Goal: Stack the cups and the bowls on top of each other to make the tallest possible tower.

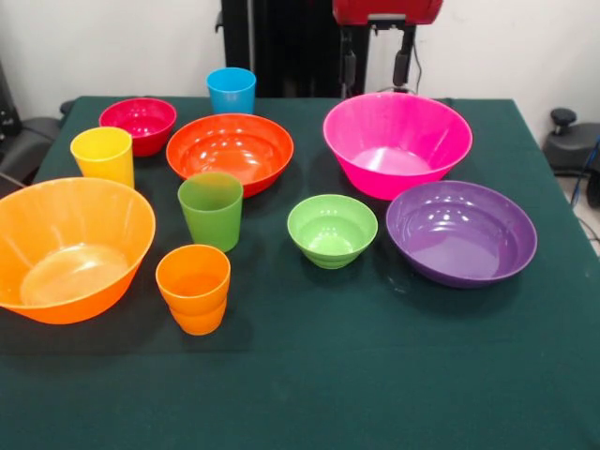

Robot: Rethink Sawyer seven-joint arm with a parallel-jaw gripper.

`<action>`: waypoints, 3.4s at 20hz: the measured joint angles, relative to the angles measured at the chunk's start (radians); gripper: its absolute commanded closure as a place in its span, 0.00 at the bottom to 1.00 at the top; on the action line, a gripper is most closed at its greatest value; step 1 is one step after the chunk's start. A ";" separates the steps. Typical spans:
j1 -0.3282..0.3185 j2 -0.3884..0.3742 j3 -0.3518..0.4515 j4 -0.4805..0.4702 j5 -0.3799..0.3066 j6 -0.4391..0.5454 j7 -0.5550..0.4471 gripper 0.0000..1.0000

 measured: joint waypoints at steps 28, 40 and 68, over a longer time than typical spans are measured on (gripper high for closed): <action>-0.003 0.310 -0.020 -0.470 -0.046 0.188 0.000 0.00; -0.036 0.317 -0.021 -0.504 -0.048 0.209 0.000 0.00; -0.208 0.317 -0.017 -0.423 -0.166 0.134 0.000 0.00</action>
